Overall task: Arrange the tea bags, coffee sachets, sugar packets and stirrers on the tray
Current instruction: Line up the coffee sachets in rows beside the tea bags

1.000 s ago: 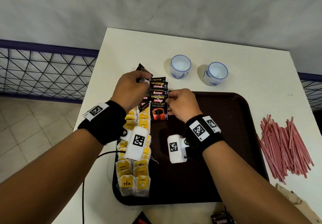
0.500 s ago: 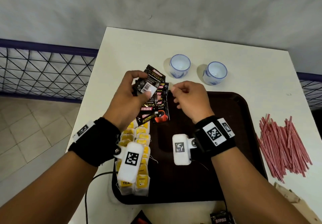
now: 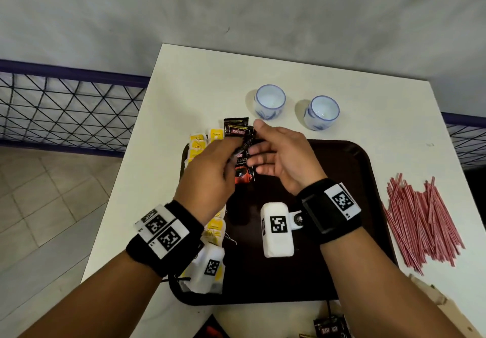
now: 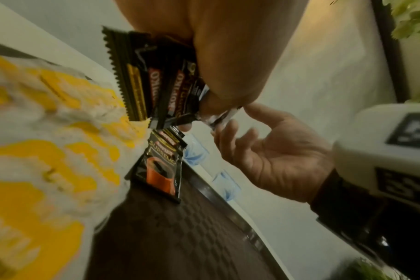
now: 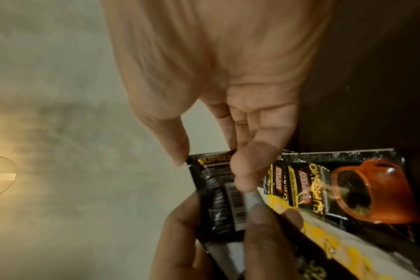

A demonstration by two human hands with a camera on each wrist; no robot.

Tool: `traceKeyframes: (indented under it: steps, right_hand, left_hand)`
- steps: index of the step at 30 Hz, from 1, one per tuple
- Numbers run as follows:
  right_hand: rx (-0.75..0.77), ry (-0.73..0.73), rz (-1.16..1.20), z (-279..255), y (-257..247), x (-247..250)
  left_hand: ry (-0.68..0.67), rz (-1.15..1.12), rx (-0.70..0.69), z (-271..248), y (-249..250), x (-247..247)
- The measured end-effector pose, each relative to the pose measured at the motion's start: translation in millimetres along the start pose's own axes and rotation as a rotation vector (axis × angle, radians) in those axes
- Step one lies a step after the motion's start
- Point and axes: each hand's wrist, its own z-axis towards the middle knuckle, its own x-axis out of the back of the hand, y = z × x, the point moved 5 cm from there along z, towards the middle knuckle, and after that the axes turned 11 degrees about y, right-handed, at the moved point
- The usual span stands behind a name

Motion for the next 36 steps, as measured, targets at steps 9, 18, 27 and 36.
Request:
traceKeyframes:
  steps: [9, 18, 27, 36]
  right_hand:
    - [0.097, 0.085, 0.004, 3.8, -5.6, 10.5]
    - [0.311, 0.218, -0.150, 15.3, -4.5, 32.8]
    - [0.279, 0.149, -0.367, 25.8, 33.5, 31.8]
    - [0.294, 0.164, -0.463, 35.8, 49.7, 20.4]
  left_hand:
    - [-0.100, 0.083, -0.090, 3.2, 7.4, -7.6]
    - [-0.035, -0.211, 0.321, 7.5, -16.1, 18.0]
    - [-0.014, -0.424, 0.674, -11.6, -52.4, 34.1]
    - [-0.138, -0.192, 0.616, 4.5, -47.0, 25.6]
